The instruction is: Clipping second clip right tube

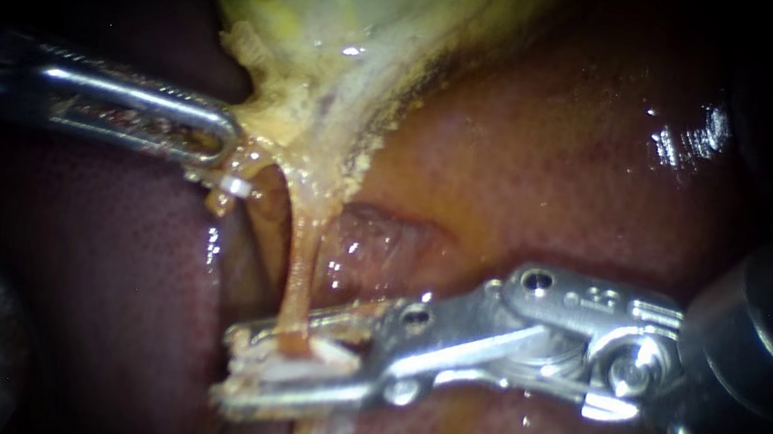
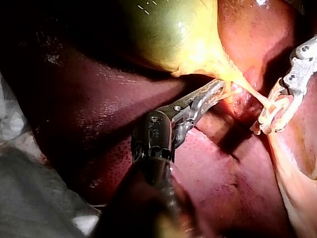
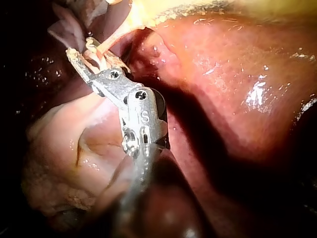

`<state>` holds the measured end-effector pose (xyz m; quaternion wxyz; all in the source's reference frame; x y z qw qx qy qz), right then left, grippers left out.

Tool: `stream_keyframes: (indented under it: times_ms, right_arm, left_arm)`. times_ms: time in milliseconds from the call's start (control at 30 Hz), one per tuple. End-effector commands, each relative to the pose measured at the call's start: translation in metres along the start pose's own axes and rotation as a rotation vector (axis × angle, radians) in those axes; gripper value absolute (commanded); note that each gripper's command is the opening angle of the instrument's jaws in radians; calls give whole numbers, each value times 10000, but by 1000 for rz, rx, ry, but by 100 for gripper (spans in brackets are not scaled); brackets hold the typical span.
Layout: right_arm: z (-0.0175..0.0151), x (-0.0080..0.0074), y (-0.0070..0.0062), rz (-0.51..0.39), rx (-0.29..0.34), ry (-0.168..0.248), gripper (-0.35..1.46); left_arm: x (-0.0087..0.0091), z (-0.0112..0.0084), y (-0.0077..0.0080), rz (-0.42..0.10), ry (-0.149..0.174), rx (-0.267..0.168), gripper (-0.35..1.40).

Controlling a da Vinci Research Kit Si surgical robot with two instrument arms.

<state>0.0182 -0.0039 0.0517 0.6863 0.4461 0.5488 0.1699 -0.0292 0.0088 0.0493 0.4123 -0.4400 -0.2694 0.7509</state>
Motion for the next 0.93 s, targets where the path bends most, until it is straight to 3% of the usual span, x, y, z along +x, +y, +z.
stream_keyframes:
  times_ms: [33,167,233,367,933]
  right_arm:
    - [0,1,-1,6,-1,1,-1]
    - [-1,1,-1,30,-5,2,-14]
    - [-2,0,-2,65,-5,1,-35]
    - [-6,-1,-4,101,-21,10,-35]
    - [-6,-4,-4,105,-22,6,-35]
  left_arm:
    - [0,0,0,0,0,0,-35]
    - [0,1,0,0,0,0,-35]
    - [0,1,0,0,0,0,-35]
    - [0,1,0,0,0,0,-35]
    - [0,1,-3,1,0,-1,-35]
